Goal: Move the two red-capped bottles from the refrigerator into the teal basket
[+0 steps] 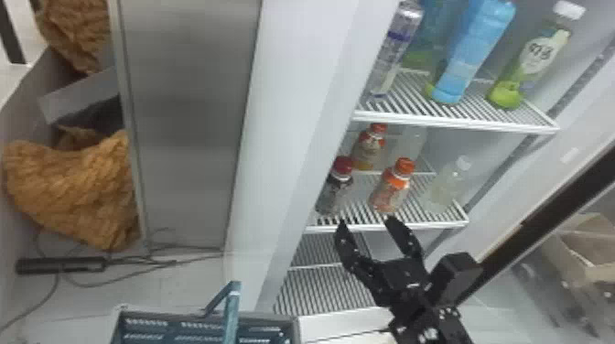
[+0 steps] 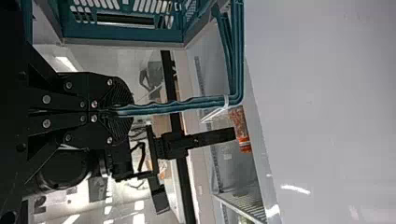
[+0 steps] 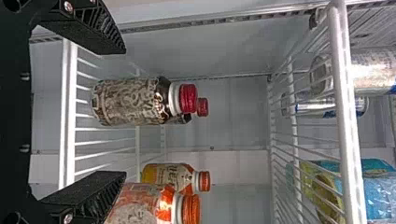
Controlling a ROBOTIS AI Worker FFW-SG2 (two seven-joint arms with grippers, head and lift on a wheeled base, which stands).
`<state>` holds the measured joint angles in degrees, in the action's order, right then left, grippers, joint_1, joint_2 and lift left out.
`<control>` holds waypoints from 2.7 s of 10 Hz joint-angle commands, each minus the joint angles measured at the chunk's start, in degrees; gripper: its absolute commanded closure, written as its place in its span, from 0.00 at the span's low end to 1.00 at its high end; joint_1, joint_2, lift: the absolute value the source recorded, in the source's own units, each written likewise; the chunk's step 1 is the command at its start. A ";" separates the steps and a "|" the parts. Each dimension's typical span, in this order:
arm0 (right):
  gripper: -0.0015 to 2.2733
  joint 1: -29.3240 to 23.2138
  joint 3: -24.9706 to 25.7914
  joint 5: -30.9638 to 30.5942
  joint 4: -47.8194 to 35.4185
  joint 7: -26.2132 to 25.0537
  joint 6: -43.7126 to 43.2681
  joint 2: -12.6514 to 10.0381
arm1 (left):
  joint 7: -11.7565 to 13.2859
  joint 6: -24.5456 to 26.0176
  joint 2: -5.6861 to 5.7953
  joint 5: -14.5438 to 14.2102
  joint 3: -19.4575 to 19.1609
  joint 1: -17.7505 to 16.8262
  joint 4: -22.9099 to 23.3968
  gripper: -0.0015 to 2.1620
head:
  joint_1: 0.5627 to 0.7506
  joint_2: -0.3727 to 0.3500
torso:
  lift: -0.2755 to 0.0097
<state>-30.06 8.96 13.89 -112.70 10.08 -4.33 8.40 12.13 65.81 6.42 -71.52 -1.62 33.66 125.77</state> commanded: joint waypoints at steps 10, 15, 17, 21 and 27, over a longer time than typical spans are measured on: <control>0.04 13.05 -5.30 -2.80 12.36 -3.05 -3.97 2.41 | 0.44 0.00 0.00 -0.12 0.37 -0.62 -0.69 0.54 | 0.70 0.03 | 0.18; 0.04 16.98 -5.99 -4.40 16.86 -3.84 -4.67 2.50 | 0.70 0.00 0.09 0.00 0.25 -0.62 -0.83 0.54 | 0.70 0.03 | 0.18; 0.08 17.97 -6.44 -4.52 18.41 -4.63 -4.95 2.50 | 0.79 0.00 0.00 0.00 0.25 -0.62 -0.97 0.54 | 0.70 0.03 | 0.18; 0.38 19.65 -9.64 1.54 19.82 -7.18 -4.11 2.85 | 0.79 0.00 0.09 0.00 0.25 -0.62 -0.97 0.54 | 0.70 0.03 | 0.18; 0.39 12.34 -6.21 1.20 9.13 -7.44 -3.83 2.76 | 0.88 -0.28 0.00 -0.12 0.14 -0.76 -0.97 0.54 | 0.70 0.03 | 0.18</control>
<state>-16.69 2.16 14.98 -102.30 2.59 -8.30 11.18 13.01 65.54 6.46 -71.64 -1.49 33.00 124.80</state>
